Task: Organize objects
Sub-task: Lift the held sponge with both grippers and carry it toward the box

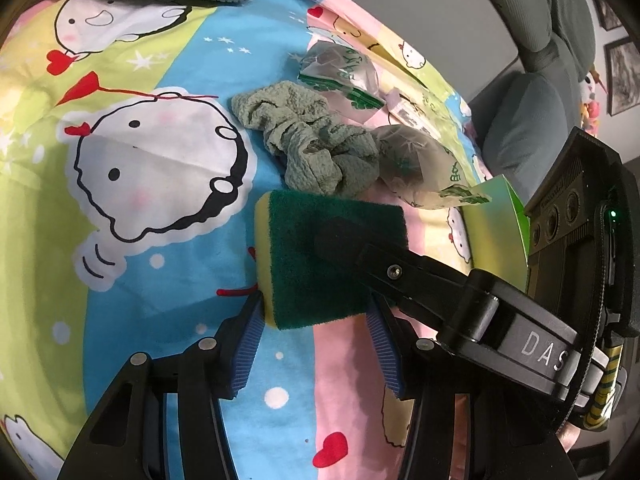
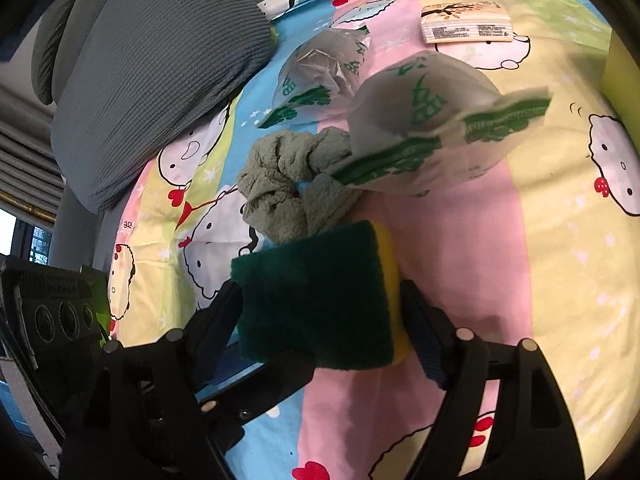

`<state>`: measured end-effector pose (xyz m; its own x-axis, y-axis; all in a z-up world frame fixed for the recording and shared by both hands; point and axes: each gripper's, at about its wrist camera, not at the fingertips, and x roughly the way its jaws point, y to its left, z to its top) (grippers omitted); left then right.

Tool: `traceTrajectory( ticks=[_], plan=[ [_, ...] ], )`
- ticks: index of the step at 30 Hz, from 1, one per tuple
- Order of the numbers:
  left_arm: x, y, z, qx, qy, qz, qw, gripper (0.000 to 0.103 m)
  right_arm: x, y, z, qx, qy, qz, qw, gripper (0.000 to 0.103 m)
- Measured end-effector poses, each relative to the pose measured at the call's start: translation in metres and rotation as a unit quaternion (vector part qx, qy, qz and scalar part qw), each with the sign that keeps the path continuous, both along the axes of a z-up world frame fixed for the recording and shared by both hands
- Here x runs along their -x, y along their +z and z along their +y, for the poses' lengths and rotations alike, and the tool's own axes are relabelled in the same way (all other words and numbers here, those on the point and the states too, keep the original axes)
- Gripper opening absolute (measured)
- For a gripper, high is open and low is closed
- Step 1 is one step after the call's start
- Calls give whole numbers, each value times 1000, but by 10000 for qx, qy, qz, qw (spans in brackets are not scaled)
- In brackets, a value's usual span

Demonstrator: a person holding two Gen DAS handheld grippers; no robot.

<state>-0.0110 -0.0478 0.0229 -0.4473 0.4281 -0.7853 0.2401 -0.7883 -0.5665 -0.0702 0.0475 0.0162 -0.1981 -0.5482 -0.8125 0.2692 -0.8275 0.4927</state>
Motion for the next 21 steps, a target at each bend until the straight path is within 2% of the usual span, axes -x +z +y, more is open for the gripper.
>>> traceTrajectory(
  ticks=[12,16,21],
  plan=[
    [0,2,0,89,8,49,9999,52,0,0,1,52,-41,5,10000,78],
    [0,5,5,252,-19,81,9996,51,-1,2,2,-38,-74,48,10000,69],
    [-2,14,11,423,-44,219,9989,51,-4,5,7,-17,-223,-6,9997,64]
  ],
)
